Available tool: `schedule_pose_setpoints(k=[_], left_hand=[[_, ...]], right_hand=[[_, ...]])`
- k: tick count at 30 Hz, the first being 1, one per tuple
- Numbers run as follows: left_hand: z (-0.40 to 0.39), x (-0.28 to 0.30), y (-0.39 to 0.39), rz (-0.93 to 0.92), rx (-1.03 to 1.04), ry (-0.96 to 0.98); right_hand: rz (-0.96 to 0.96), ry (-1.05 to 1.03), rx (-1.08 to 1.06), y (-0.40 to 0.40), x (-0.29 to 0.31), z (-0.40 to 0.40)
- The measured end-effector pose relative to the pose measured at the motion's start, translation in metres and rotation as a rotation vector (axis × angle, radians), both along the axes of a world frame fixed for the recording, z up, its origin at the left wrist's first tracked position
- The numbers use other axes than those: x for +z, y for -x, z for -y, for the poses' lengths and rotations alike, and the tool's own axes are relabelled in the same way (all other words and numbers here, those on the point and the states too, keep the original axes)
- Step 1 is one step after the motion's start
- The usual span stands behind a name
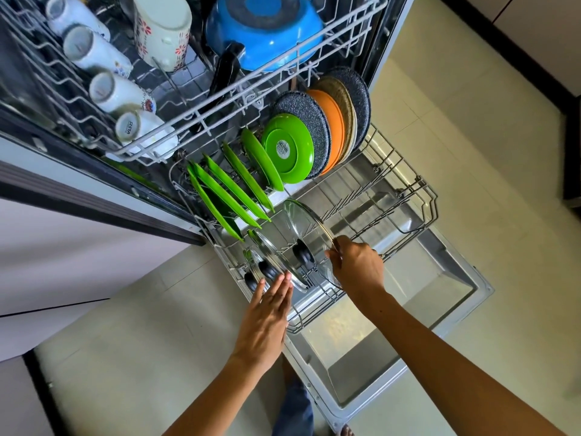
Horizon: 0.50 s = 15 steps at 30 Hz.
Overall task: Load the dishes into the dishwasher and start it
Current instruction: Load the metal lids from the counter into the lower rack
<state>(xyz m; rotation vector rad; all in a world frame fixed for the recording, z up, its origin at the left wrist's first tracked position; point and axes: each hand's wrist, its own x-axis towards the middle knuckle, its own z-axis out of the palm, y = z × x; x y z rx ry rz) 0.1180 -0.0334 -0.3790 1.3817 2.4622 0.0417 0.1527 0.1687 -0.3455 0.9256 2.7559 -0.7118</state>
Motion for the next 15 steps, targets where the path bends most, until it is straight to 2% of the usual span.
schedule_pose_setpoints(k=[5, 9, 11, 15], left_hand=[[-0.002, 0.000, -0.003, 0.008, 0.010, 0.026], [-0.003, 0.002, -0.003, -0.062, -0.013, -0.005], [-0.004, 0.007, -0.003, -0.081, -0.014, -0.022], [-0.001, 0.016, -0.011, -0.118, 0.029, -0.046]], right_hand=[[0.073, 0.047, -0.019, 0.008, 0.003, -0.003], [0.105, 0.087, 0.006, 0.003, 0.004, -0.009], [0.061, 0.117, -0.054, -0.003, 0.003, -0.009], [-0.148, 0.161, -0.264, -0.030, 0.008, 0.003]])
